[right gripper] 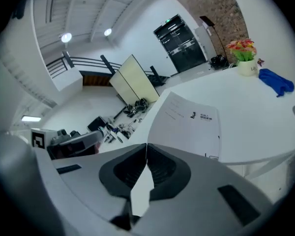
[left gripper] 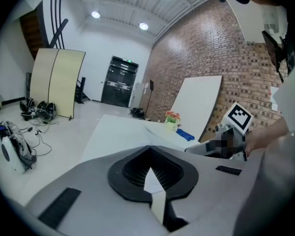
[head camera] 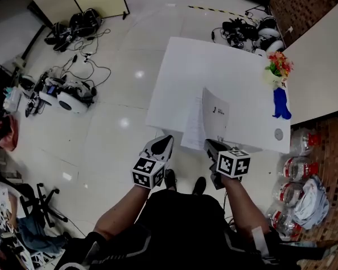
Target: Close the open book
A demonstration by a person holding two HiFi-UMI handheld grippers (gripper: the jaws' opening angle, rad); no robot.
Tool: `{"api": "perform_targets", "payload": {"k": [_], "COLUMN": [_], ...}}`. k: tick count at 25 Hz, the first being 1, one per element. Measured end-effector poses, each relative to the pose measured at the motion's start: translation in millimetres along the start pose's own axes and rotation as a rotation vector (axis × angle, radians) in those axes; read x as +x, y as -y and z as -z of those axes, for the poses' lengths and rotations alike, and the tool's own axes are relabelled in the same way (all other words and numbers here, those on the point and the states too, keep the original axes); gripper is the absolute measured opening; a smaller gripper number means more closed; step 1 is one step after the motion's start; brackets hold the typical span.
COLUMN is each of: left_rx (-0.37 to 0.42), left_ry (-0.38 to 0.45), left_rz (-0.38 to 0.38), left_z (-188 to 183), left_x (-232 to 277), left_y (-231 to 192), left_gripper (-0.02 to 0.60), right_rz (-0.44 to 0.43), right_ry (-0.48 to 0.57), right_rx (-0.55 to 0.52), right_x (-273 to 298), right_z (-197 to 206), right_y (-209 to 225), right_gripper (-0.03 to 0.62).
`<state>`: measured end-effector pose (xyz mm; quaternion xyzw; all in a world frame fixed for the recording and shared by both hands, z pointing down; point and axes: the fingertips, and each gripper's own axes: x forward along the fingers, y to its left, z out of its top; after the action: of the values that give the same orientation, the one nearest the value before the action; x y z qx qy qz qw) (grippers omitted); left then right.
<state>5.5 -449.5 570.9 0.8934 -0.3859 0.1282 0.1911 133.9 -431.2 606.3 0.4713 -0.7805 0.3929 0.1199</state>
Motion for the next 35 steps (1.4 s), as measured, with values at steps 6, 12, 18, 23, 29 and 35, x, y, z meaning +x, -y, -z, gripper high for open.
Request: {"api": "perform_targets", "payload": {"k": [6, 12, 18, 23, 29, 35], "left_rx": [-0.03, -0.051, -0.063, -0.077, -0.069, -0.041], "left_ry": [0.017, 0.015, 0.012, 0.008, 0.057, 0.09], "left_rz": [-0.057, -0.078, -0.079, -0.064, -0.034, 0.08], "left_z": [3.9, 12.9, 17.2, 19.8, -8.2, -44.8], "left_x": [-27.8, -38.8, -41.6, -41.8, -30.7, -14.1], "left_y": [-32.9, -52.5, -64.0, -66.6, -56.0, -24.4], "left_gripper": [-0.006, -0.006, -0.006, -0.006, -0.006, -0.006], "right_rz": [0.08, 0.154, 0.185, 0.182, 0.056, -0.019], "right_ry": [-0.227, -0.376, -0.442, -0.486, -0.368, -0.062], "right_rx": [-0.187, -0.259, -0.288, -0.312, -0.282, -0.193], "right_x": [68.7, 111.9, 127.1, 134.9, 115.5, 50.6], "right_z": [34.2, 64.9, 76.6, 83.1, 54.1, -32.6], "right_y": [-18.6, -15.4, -14.2, -16.8, -40.5, -49.4], "right_gripper": [0.008, 0.009, 0.011, 0.012, 0.036, 0.035]}}
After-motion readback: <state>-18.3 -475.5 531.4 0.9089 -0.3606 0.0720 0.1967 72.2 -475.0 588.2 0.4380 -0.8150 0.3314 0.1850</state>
